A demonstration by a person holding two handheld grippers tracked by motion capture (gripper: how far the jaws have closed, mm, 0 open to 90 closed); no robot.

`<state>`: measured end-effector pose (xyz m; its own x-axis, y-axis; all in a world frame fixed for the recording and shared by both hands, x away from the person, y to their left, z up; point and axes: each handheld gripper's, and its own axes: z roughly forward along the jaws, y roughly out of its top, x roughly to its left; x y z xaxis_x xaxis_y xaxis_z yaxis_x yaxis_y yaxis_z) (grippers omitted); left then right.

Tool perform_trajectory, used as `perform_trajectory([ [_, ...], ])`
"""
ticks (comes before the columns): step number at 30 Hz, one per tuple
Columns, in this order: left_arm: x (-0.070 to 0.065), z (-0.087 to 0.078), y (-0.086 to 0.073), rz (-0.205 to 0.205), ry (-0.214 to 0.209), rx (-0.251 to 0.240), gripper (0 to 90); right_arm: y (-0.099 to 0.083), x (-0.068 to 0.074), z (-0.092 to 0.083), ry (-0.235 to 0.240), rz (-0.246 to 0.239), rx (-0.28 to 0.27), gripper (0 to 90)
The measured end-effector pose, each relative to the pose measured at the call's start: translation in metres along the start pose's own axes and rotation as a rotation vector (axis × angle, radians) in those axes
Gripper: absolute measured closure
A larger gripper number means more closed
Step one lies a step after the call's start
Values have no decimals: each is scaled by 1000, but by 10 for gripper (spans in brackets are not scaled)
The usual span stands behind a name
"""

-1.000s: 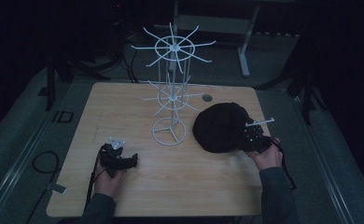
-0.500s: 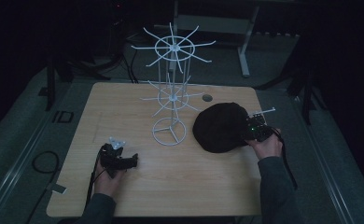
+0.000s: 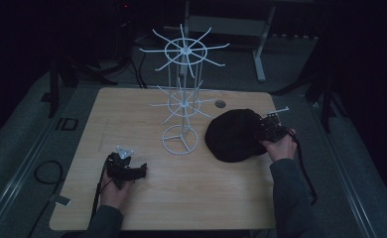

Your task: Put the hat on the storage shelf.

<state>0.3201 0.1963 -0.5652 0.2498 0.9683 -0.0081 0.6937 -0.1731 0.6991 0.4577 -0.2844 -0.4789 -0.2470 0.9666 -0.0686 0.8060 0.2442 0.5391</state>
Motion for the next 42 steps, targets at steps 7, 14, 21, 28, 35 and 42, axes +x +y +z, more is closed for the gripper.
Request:
perform_trajectory([
  [7,0,0,0,0,-1,0,87,3,4,23,-40,-4,93,471],
  [14,0,0,0,0,-1,0,87,6,9,32,-101,57,131,430],
  [21,-1,0,0,2,-2,1,87,13,16,35,-193,56,193,649],
  [28,-1,0,0,3,-3,0,87,16,7,29,-159,154,173,782],
  [35,-1,0,0,4,-4,1,87,12,-3,22,-42,205,137,810],
  [42,-1,0,0,4,-4,1,87,9,-4,16,39,233,103,812],
])
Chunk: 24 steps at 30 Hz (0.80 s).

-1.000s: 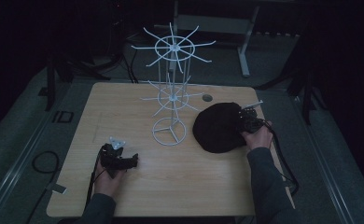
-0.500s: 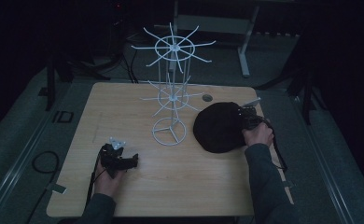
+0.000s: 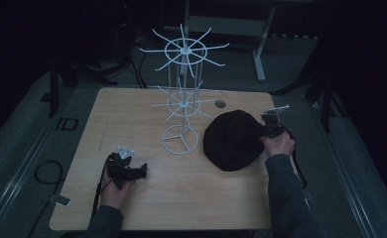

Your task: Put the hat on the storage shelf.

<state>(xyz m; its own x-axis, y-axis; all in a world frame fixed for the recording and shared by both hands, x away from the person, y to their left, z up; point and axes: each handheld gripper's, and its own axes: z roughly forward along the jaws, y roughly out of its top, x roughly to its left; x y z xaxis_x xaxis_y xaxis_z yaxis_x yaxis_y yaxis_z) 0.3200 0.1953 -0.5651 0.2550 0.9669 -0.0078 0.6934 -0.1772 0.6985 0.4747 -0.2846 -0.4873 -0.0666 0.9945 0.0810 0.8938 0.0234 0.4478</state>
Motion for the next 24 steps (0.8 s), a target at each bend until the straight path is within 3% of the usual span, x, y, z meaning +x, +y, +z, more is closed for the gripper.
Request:
perform_trajectory([
  [11,0,0,0,0,0,0,87,-3,-8,-13,100,14,-50,812],
  [24,0,0,0,1,0,-1,87,-4,-23,-40,229,65,-129,812],
])
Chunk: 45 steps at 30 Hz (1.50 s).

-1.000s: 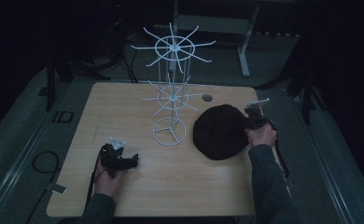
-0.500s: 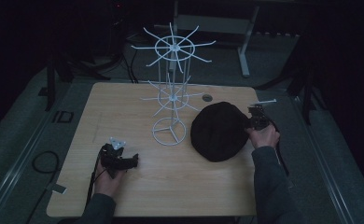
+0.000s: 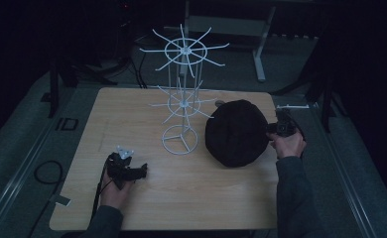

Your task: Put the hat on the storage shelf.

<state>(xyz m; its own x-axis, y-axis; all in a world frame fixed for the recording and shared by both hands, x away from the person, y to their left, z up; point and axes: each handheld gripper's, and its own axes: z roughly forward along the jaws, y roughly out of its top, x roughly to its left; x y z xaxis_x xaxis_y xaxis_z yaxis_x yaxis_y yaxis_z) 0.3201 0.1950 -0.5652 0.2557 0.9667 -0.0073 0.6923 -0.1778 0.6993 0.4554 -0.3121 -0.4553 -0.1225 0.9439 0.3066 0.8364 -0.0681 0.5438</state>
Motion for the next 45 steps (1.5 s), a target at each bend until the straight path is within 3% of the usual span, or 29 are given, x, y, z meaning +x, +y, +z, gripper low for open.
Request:
perform_trajectory([
  [19,0,0,0,1,-1,1,87,5,-11,-35,93,3,-84,811],
  [31,0,0,0,1,-1,1,87,11,-7,-56,89,-44,-119,810],
  [45,0,0,0,1,-1,0,87,17,-2,-73,108,-52,-147,809],
])
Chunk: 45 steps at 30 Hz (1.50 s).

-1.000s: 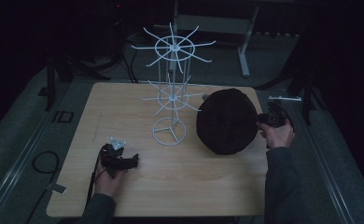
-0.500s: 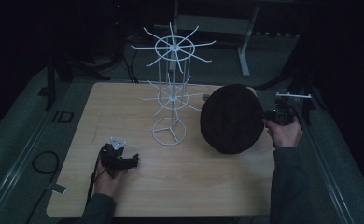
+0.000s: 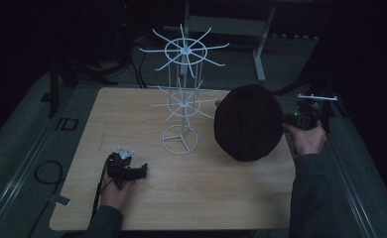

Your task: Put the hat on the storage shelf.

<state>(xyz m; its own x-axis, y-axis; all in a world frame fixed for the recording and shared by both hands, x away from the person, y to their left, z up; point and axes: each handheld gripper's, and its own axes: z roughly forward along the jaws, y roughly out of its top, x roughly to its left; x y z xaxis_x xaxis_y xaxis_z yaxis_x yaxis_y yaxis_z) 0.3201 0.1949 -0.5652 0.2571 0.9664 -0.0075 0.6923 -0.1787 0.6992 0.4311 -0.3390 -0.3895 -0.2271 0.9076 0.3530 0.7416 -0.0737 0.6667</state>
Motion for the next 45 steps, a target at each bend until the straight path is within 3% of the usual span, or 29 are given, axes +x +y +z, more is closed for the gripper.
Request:
perform_trajectory([
  [22,0,0,0,0,0,0,87,9,6,-13,25,-18,12,808],
  [45,0,0,0,0,1,-3,87,24,18,-33,82,-11,-27,808],
])
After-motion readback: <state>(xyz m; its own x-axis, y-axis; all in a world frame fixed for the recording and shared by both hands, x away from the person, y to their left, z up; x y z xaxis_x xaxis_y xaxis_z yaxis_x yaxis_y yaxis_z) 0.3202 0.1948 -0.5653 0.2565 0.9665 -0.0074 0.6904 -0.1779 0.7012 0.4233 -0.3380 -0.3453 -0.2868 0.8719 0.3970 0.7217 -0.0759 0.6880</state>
